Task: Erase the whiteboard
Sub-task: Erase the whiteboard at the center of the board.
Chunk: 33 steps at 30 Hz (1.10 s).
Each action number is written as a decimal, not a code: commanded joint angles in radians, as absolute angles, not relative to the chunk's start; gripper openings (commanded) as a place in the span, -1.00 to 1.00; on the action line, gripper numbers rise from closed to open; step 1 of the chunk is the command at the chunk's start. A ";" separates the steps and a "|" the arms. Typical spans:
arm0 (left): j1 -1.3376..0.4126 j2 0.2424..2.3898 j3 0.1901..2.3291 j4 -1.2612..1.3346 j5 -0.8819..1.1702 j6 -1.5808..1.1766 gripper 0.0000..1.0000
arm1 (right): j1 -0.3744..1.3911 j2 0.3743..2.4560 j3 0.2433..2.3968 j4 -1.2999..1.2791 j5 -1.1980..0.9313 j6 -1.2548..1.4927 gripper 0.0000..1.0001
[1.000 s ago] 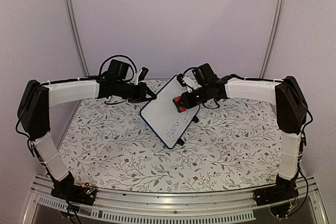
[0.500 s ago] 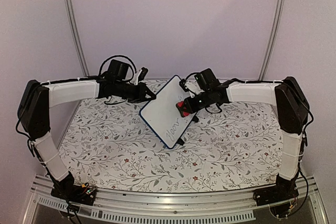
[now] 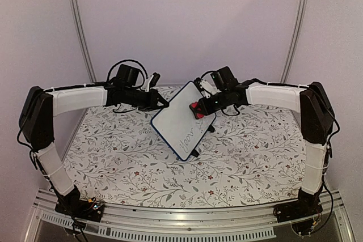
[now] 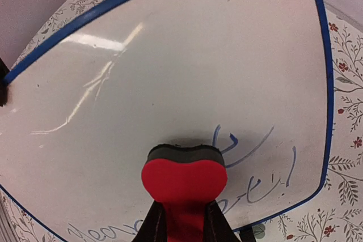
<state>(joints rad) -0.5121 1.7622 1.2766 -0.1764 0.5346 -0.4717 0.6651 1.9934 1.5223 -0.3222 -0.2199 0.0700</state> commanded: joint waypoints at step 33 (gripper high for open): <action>-0.516 1.761 1.269 -0.140 0.563 -0.468 -0.83 | 0.620 2.060 1.632 -0.380 -0.234 0.022 -0.90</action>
<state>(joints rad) -0.5106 1.7622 1.2762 -0.1738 0.5396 -0.4755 0.6212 2.0270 1.5188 -0.3603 -0.2222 0.0299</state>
